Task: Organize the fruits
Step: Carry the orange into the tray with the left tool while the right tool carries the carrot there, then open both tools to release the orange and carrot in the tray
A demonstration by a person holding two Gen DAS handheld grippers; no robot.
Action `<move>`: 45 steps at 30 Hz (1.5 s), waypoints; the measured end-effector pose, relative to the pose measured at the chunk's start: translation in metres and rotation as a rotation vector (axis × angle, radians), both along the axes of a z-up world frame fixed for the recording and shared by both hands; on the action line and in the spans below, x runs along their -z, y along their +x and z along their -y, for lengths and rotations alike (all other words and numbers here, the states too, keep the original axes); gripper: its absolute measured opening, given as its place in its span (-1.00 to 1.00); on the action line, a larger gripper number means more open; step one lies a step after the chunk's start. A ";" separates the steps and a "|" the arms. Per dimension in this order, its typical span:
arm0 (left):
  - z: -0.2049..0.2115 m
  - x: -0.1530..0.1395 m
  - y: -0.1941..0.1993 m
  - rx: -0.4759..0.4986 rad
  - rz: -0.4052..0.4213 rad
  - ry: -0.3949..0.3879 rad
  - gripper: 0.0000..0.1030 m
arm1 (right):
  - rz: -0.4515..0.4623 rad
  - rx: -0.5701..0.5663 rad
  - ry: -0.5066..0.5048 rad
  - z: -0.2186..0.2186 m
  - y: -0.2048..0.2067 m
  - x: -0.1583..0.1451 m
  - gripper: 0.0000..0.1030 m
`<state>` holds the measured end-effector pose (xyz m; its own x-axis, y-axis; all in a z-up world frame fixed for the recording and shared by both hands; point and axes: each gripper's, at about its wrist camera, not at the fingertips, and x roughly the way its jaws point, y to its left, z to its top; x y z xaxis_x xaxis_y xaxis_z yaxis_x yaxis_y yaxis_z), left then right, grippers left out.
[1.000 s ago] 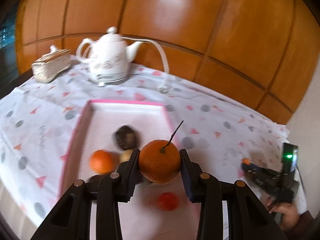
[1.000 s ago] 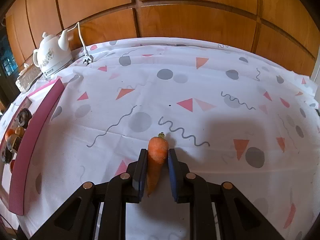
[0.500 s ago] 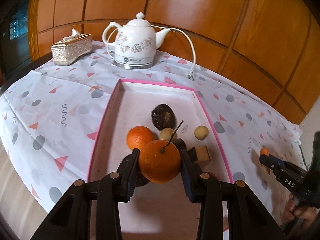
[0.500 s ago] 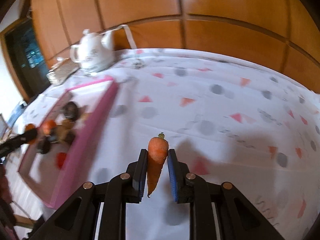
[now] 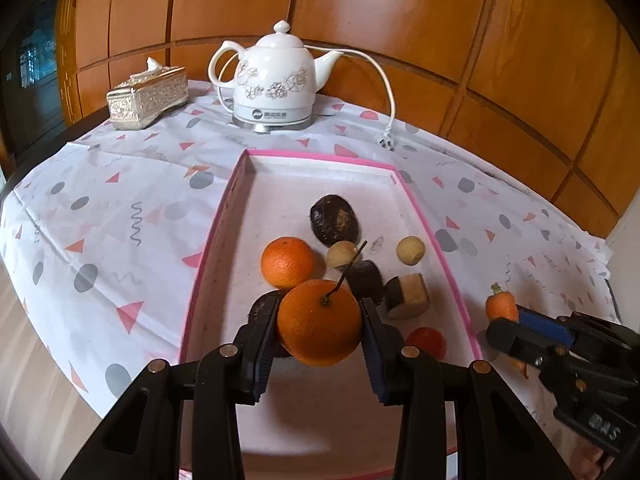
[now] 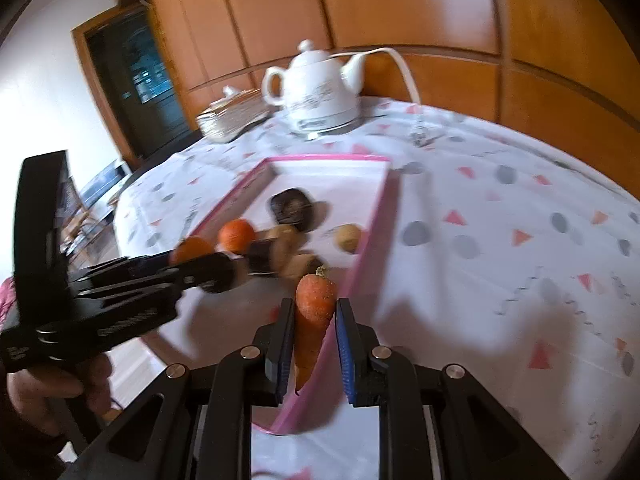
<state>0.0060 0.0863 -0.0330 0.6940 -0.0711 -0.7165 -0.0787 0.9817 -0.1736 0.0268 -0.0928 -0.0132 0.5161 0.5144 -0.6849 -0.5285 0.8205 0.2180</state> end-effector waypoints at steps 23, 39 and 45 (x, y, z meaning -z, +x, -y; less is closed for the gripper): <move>-0.028 0.012 0.024 -0.067 -0.016 -0.033 0.16 | -0.077 -0.099 -0.071 -0.064 0.051 0.023 -0.47; -0.010 0.008 0.014 -0.041 -0.008 0.044 0.16 | 0.002 -0.089 -0.171 -0.065 0.038 0.024 -0.75; -0.006 0.001 0.014 -0.057 0.014 0.048 0.34 | -0.003 -0.053 -0.113 -0.051 0.034 0.017 -0.74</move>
